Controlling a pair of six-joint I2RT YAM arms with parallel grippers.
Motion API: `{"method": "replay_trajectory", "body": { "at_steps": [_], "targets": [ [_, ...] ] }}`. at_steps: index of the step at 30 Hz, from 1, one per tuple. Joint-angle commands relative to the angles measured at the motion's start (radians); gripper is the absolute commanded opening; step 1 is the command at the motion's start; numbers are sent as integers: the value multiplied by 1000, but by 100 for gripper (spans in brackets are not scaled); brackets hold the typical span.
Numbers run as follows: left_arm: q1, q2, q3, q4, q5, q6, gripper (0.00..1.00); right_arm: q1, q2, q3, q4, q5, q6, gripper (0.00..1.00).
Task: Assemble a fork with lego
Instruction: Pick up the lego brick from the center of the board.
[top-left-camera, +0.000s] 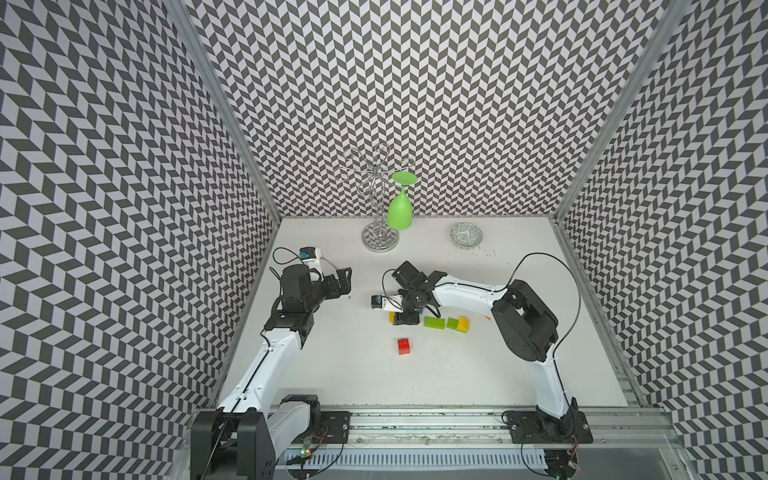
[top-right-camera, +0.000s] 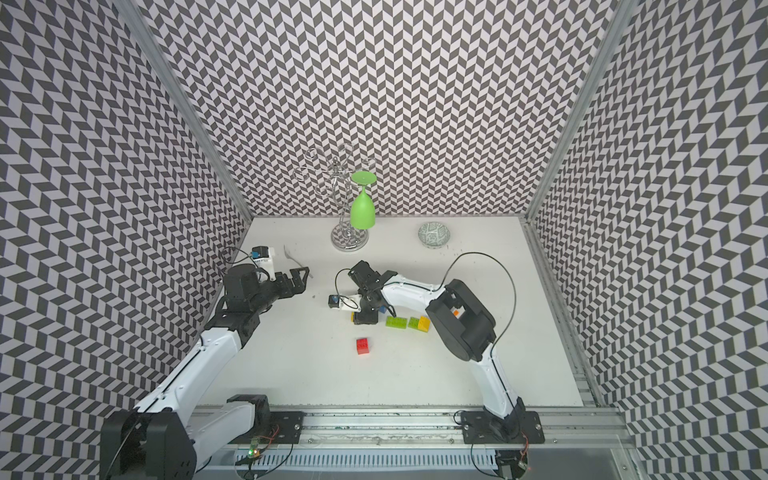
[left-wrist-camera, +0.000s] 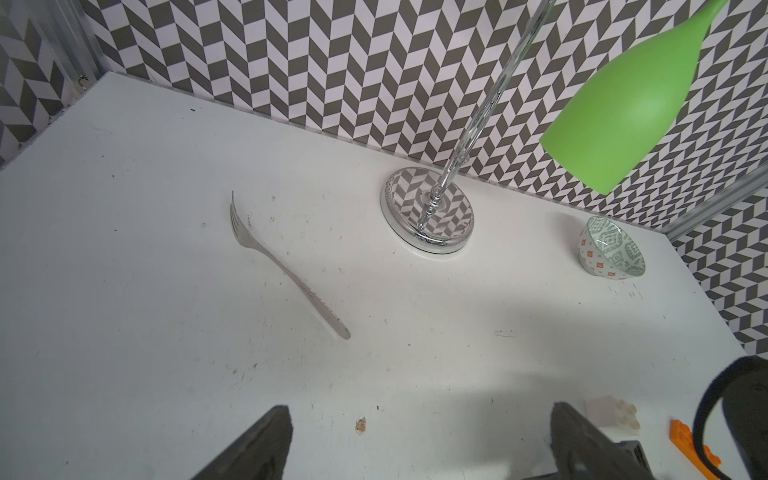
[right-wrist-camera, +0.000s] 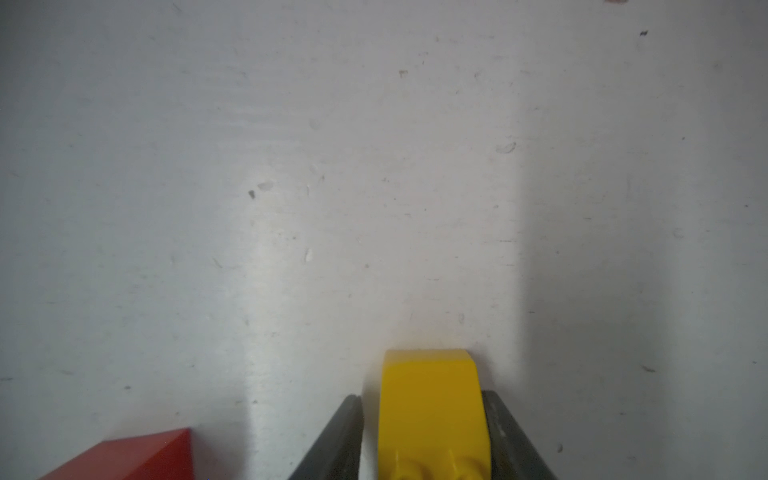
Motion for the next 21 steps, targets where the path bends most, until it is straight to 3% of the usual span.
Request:
{"method": "replay_trajectory", "body": {
  "at_steps": [1,17,21],
  "targets": [
    [5,3,-6,25,18,2,98,-5,-52,-14,36,-22,4,46],
    [5,7,-8,29,26,1,99,-5,-48,-20,31,-12,11,32],
    [5,4,-7,33,34,2,98,-4,-51,-20,28,-12,11,24]
  ]
}}
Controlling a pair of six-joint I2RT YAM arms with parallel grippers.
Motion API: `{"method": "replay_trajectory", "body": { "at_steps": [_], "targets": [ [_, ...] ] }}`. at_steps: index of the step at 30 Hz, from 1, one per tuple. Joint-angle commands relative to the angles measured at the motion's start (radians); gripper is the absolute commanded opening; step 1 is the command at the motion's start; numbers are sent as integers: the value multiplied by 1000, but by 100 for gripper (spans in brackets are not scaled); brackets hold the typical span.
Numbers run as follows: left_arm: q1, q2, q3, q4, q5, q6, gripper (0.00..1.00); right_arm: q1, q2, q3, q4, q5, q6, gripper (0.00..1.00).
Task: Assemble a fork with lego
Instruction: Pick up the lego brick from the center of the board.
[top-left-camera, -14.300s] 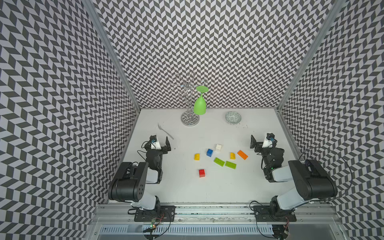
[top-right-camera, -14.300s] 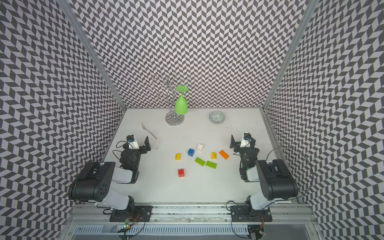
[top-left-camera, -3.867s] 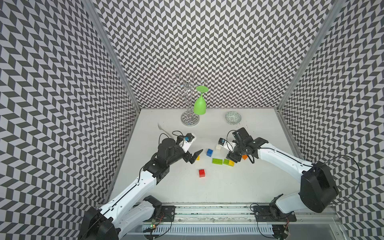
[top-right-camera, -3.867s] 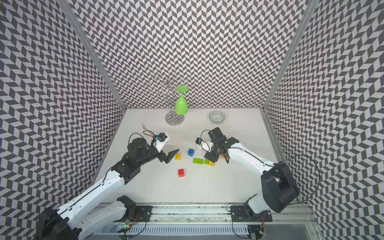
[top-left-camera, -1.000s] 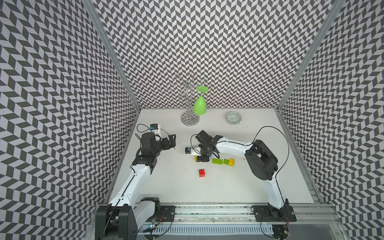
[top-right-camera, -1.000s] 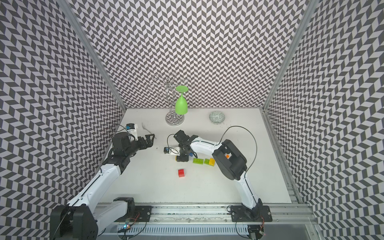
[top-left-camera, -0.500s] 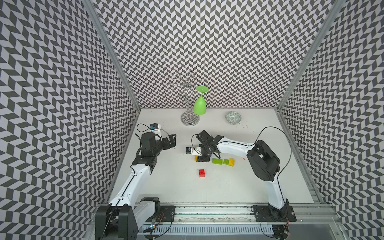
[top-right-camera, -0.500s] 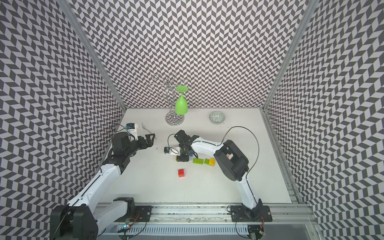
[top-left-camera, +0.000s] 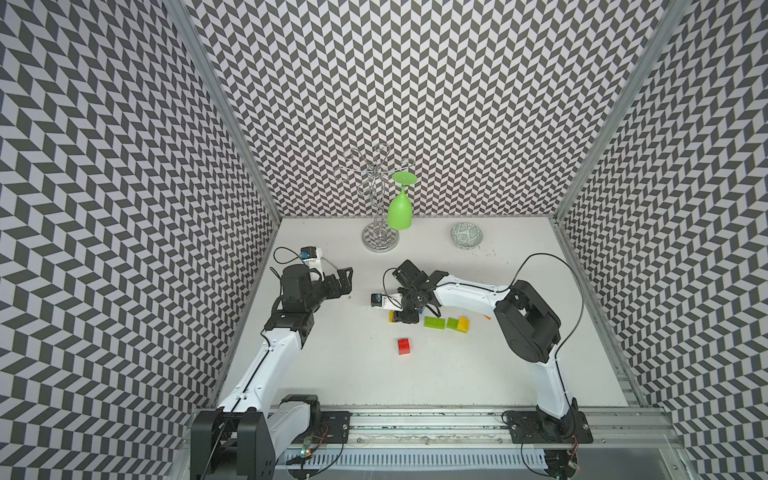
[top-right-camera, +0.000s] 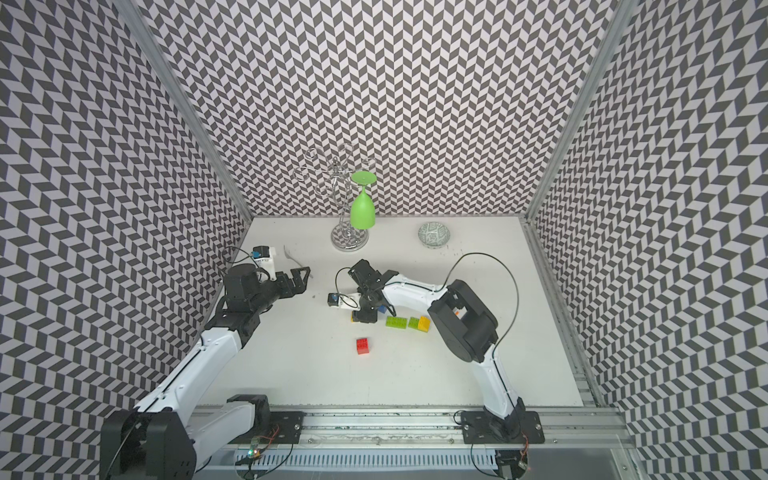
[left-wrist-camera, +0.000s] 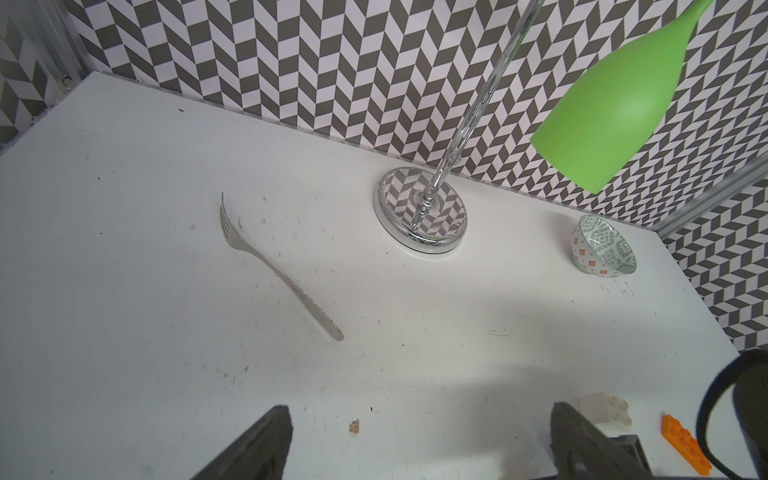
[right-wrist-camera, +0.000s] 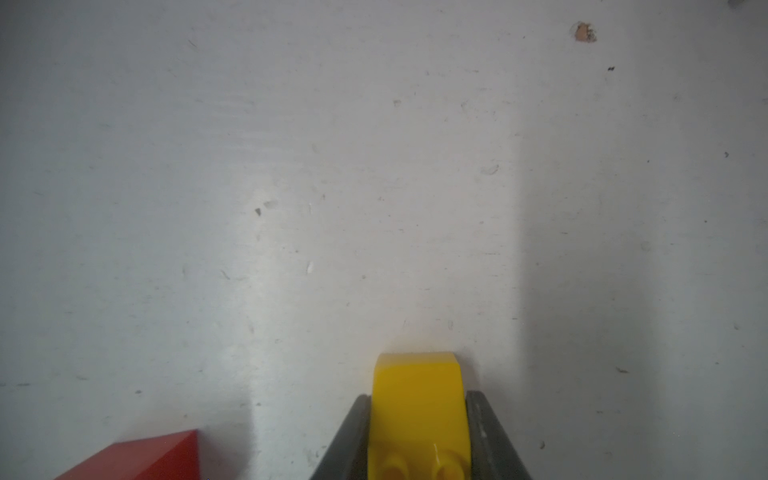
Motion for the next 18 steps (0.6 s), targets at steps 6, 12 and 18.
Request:
{"method": "replay_trajectory", "body": {
  "at_steps": [6,12,18],
  "targets": [
    [4,2,-16,53,87,3,99,-4,-67,-17,22,-26,16,3],
    [-3,-9,-10,74,179,18,99,-7,-165,-71,93,-21,34,0],
    [-53,-67,6,70,254,103,99,-13,-277,-106,102,14,37,0]
  ]
}}
